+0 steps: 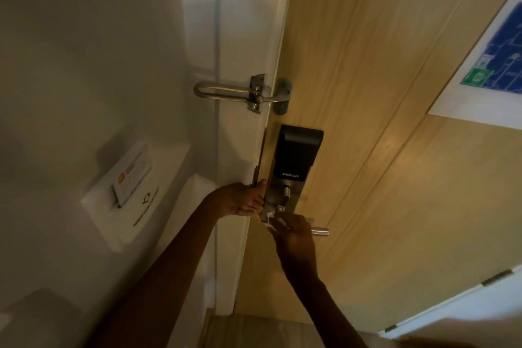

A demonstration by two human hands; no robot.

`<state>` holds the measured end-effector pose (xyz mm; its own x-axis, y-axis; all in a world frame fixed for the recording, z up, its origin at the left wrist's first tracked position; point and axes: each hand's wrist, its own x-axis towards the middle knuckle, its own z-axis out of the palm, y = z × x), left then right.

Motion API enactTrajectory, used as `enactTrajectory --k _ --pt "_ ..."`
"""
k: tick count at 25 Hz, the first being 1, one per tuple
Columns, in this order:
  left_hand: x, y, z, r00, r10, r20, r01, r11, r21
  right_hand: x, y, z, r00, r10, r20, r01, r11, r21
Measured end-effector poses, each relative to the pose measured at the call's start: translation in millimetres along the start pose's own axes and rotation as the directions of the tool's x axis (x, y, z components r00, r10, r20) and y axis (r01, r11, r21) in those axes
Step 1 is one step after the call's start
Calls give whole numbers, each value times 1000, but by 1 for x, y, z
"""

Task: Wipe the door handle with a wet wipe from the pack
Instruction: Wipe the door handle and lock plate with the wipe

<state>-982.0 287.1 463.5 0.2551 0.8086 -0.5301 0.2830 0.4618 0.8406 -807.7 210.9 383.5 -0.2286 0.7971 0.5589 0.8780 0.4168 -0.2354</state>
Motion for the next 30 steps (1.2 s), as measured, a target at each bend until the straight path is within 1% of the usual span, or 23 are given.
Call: enactTrajectory --k 1,3,5,6,8,9,10,12,14,15,18,20,21,22,24,25,26,27,28,29,30 --pt "0 -1 -1 1000 10 4 -10 1000 12 0 5 -1 996 -83 11 84 995 -61" --pt "0 -3 -2 999 30 16 -31 999 33 1 22 -12 977 -208 49 212 970 -119" --pt "-1 -3 -2 999 43 2 -43 998 54 2 39 -28 970 -237 58 243 957 -159" --pt "-1 -3 -1 999 46 0 -45 997 62 2 46 -36 977 -205 59 212 965 -154" --pt "1 -3 0 999 45 1 -45 996 74 -1 53 -47 997 -25 74 29 998 -56" --pt "2 -3 0 999 49 0 -49 996 79 0 49 -48 994 61 92 -62 998 6" --pt "2 -3 0 999 52 -2 -51 995 81 4 41 -43 989 107 104 -113 992 53" --pt "3 -3 -1 999 50 -5 -49 996 76 13 17 -34 983 154 97 -162 984 71" --pt "3 -3 0 998 58 -19 -56 996 63 23 -3 -33 972 220 87 -223 975 25" --pt "3 -3 0 998 60 -24 -59 997 57 27 -5 -35 966 235 104 -235 972 -6" --pt "4 -4 1 998 63 -24 -62 996 61 31 21 -42 945 225 237 -217 974 -58" --pt "5 -4 1 998 64 -28 -62 997 52 31 55 -51 936 205 285 -195 979 -62" --pt "6 -5 1 997 65 -31 -63 997 46 30 73 -58 926 228 301 -229 973 -34" --pt "7 -6 1 997 69 -37 -67 997 41 29 87 -69 903 279 327 -302 953 23" --pt "8 -7 0 996 75 -54 -73 997 33 24 104 -85 833 375 406 -470 867 163" --pt "8 -7 1 996 75 -57 -74 997 30 20 104 -91 794 425 436 -564 782 265" --pt "7 -7 2 995 77 -60 -75 997 30 14 101 -92 755 479 448 -648 652 395" --pt "7 -7 3 995 77 -66 -76 997 27 5 95 -90 717 534 448 -693 476 542" --pt "6 -6 4 994 77 -73 -76 997 21 -6 86 -82 672 591 446 -701 314 640" --pt "5 -6 4 994 78 -77 -77 997 18 -18 76 -72 632 636 442 -690 203 694" --pt "4 -5 4 994 79 -76 -78 997 16 -28 67 -60 599 663 449 -684 131 718"
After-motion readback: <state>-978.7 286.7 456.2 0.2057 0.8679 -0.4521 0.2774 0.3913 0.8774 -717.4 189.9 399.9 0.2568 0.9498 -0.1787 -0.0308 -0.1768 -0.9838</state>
